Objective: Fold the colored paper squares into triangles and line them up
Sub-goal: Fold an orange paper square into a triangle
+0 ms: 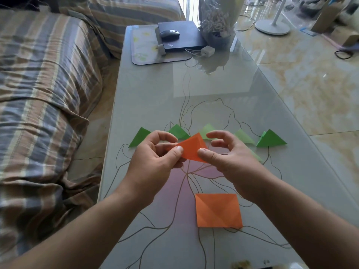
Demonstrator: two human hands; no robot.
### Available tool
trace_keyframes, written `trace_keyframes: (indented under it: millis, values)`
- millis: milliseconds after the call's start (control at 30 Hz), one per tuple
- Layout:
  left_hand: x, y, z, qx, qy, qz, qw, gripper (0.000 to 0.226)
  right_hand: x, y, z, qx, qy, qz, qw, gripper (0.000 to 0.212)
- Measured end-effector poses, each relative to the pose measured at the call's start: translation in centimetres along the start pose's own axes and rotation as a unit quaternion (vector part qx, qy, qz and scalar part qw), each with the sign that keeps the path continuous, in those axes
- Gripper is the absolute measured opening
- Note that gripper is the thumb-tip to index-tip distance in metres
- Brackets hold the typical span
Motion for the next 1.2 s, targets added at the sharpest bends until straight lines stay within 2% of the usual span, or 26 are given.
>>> trace_keyframes:
  millis: [100, 233, 300, 433, 533, 800, 967, 1067, 1200]
  values:
    - [0.1, 0.3, -0.2, -0.042, 0.008, -0.028, 0.999, 0.022, -0.6, 0.6, -0.6, -0.057, 0.012, -0.012, 0.998, 0.079]
    - [0.2, 0.3, 0.0, -0.097, -0.001, -0.044, 0.994, 0.015, -1.1, 0.8, -0.4, -0.130, -0.016, -0.065, 0.989, 0.063]
    - [0.2, 0.3, -0.1, -0.102, -0.010, -0.044, 0.994, 0.013, -1.0, 0.8, -0.4, -0.122, -0.019, -0.075, 0.990, 0.058]
    - [0.4, 0.3, 0.0, -0.105, 0.014, 0.006, 0.994, 0.025, -1.2, 0.8, -0.4, -0.089, 0.005, -0.095, 0.992, 0.055]
    - [0.2, 0.3, -0.2, -0.102, 0.030, 0.037, 0.994, 0.020, -1.3, 0.9, -0.4, -0.076, 0.022, -0.099, 0.992, 0.059]
    - [0.3, 0.3, -0.6, -0.075, 0.000, 0.020, 0.997, 0.014, -1.4, 0.9, -0.3, -0.058, 0.025, -0.098, 0.993, 0.068]
    - [0.5, 0.4, -0.7, -0.073, 0.039, 0.030, 0.996, 0.031, -1.7, 0.8, 0.0, -0.056, 0.009, -0.102, 0.993, 0.062]
    - [0.5, 0.2, -0.4, -0.079, 0.088, 0.075, 0.990, 0.034, -1.6, 0.6, 0.1, -0.063, -0.005, -0.108, 0.992, 0.055]
    - [0.5, -0.4, 0.3, -0.095, 0.125, 0.115, 0.981, 0.042, -1.2, -0.2, 0.6, -0.073, -0.033, -0.122, 0.989, 0.059]
Point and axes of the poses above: each hand's wrist, its own z-axis away from the middle knuckle, its own y-axis out of the back of the hand, x = y × z, the point moved 1 cm from there along -z, towards the middle knuckle, and after that the axes turned 14 degrees about x, right-handed, at the moved point
